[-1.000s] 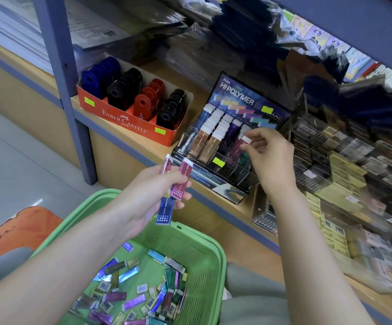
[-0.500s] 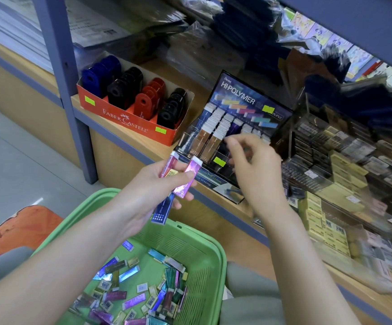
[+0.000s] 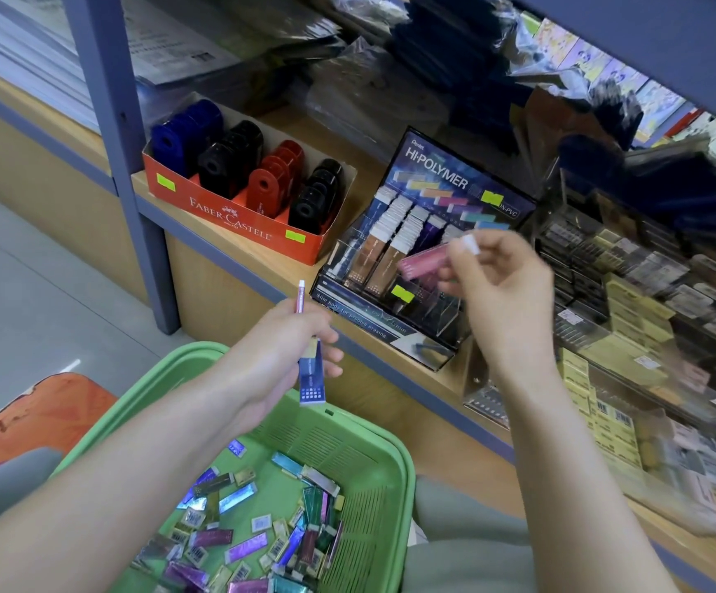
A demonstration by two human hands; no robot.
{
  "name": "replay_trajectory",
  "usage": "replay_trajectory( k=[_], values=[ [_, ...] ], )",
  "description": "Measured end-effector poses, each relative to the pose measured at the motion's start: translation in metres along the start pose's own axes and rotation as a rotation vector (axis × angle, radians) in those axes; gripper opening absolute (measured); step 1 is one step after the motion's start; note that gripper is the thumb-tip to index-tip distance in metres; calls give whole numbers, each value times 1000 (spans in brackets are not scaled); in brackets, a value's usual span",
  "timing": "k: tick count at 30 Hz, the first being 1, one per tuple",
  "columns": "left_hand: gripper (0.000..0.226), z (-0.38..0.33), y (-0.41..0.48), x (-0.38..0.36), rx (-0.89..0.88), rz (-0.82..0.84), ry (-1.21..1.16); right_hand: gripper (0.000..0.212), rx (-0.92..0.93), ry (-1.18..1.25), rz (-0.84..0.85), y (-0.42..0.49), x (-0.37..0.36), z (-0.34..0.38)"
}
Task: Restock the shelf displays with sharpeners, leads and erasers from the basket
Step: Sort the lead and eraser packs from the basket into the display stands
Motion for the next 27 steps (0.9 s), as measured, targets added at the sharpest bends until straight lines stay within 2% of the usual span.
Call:
replay_trajectory(
  k=[3,9,17,27],
  values=[
    [11,2,4,5,-14,-43,-32,8,147,-194,-145,8,14,-3],
    [14,0,4,5,-53,-51,-93,8,206,-361,-93,19,9,-19],
    [19,-7,2,7,-86,-106,-178,13,201,-332,-98,29,9,-23],
    [15,-7,0,7,-76,-105,-162,16,244,-377,-75,36,6,-23]
  ],
)
Point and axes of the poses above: each hand's wrist, its own y-axis towards the middle knuckle, its own x-axis out of the back of the hand, z = x × y, the point moved 6 cm from there along y, towards the middle knuckle
